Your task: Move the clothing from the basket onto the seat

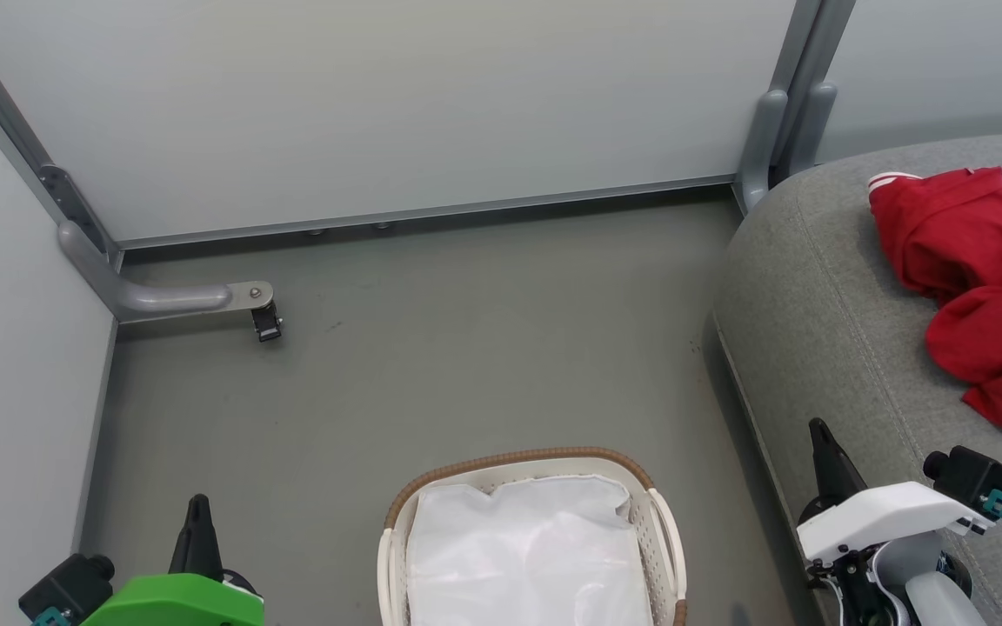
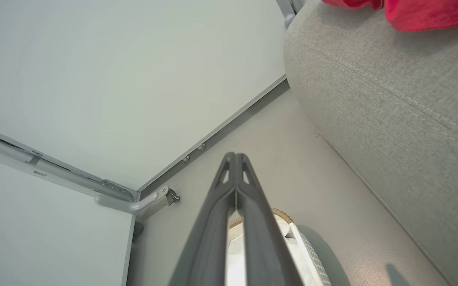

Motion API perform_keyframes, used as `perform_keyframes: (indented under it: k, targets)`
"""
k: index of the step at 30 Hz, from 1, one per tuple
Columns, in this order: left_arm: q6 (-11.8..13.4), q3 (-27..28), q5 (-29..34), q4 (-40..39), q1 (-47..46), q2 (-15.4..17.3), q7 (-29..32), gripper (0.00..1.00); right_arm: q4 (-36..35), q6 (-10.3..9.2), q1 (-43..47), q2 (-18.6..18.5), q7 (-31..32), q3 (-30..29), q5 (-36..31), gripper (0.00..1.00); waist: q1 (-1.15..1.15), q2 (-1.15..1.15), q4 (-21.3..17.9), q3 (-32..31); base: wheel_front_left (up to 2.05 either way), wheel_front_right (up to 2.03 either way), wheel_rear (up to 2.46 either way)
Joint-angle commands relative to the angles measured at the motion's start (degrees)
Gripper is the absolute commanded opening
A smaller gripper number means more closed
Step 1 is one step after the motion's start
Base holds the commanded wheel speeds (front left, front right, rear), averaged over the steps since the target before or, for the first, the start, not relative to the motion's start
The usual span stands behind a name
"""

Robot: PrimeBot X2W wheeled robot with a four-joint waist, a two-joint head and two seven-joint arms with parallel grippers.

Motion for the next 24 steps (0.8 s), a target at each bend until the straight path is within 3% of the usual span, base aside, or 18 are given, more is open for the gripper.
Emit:
perform_keyframes:
  k: [1, 24]
  targets:
    - [-0.4, 0.5, -2.1, -1.0, -2.0, 0.3, 0.5, 0.0, -1.2, -0.02, 0.0, -0.3, 0.5, -0.5, 2.0, 0.0, 0.0, 0.08, 0.0, 0.0, 0.0, 0.0, 0.0]
    - [-1.4, 1.9, -18.3, -3.1, -3.5, 0.4, 4.9, 0.0, -4.2, -0.03, 0.7, -0.4, 4.9, -2.6, 18.2, 0.0, 0.0, 0.14, -0.3, -0.5, 0.0, 0.0, 0.0]
